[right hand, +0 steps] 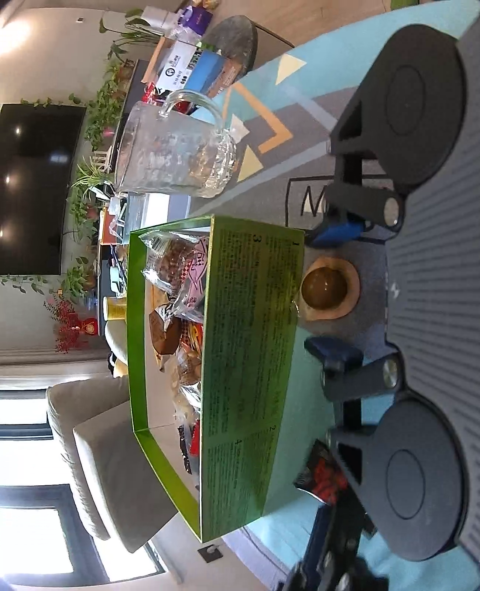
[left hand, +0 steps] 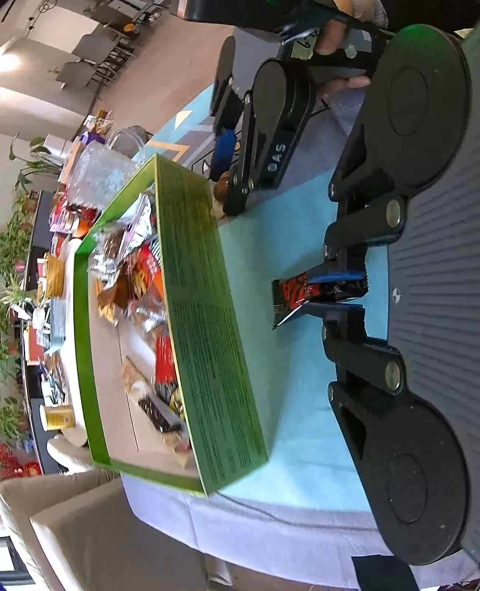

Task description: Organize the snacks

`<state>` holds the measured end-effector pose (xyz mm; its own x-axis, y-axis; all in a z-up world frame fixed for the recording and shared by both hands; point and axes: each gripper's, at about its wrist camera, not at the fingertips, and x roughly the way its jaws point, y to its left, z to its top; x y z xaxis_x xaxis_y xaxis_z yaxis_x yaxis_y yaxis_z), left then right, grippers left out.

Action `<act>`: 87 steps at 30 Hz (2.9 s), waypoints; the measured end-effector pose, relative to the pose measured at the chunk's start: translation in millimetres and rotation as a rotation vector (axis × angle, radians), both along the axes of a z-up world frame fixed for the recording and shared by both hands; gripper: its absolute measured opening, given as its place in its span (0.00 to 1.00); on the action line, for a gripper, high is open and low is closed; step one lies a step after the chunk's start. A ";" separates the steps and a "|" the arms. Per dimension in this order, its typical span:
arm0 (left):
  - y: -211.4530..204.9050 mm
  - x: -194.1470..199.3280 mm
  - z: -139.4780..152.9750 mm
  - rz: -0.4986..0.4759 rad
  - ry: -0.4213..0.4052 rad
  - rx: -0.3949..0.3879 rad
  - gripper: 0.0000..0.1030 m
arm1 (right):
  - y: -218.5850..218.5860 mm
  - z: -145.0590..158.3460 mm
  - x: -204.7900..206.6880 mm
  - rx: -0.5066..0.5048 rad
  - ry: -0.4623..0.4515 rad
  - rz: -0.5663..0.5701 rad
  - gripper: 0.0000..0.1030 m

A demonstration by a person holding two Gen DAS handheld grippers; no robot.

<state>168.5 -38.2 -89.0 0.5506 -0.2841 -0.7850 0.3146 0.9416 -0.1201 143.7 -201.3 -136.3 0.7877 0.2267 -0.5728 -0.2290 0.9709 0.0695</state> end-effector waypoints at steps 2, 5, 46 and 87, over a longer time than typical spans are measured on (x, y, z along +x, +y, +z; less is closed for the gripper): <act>3.4 -1.9 3.1 0.007 -0.008 -0.009 0.07 | -2.2 1.4 -1.9 0.019 0.013 -0.005 0.36; 6.2 -4.8 8.1 -0.001 -0.033 -0.024 0.06 | -3.3 4.0 -6.9 0.046 0.028 -0.015 0.36; 12.9 76.1 66.3 0.108 -0.271 -0.016 0.30 | 28.1 86.6 38.2 0.087 -0.180 -0.008 0.44; 35.2 -62.8 49.7 0.175 -0.294 -0.019 0.55 | 12.9 92.5 -90.7 0.158 -0.208 -0.068 0.52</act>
